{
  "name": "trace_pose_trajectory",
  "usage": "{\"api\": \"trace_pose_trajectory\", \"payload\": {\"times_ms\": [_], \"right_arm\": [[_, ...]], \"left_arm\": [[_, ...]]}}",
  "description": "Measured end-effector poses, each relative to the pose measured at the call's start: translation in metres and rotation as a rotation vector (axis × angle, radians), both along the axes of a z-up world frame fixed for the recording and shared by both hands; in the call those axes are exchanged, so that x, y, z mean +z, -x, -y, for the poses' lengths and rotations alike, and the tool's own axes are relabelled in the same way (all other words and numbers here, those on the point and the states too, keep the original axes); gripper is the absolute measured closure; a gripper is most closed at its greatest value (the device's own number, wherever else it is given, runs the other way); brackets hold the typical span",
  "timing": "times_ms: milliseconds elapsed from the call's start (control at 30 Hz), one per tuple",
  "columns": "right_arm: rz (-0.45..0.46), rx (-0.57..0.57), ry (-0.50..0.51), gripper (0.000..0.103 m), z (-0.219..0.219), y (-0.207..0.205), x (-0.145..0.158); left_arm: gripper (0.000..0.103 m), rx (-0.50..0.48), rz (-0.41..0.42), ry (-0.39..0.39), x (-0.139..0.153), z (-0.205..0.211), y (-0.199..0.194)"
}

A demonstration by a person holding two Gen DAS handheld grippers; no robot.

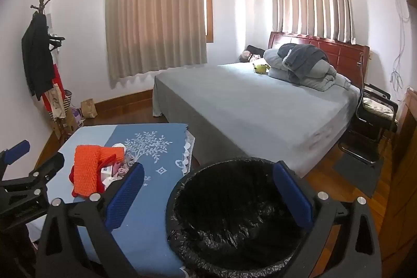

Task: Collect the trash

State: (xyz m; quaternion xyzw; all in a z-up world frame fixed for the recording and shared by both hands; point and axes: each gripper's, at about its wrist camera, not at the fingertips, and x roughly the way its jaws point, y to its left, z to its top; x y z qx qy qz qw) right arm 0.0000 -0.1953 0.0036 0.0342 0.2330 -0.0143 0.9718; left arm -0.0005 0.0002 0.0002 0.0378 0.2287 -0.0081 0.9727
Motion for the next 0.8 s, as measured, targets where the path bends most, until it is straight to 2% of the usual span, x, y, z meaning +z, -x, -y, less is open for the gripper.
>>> {"api": "trace_pose_trajectory", "payload": {"times_ms": [800], "right_arm": [[-0.009, -0.003, -0.001, 0.006, 0.0010, -0.0026, -0.0019]], "left_arm": [[0.005, 0.003, 0.002, -0.005, 0.0019, -0.0074, 0.0023]]}}
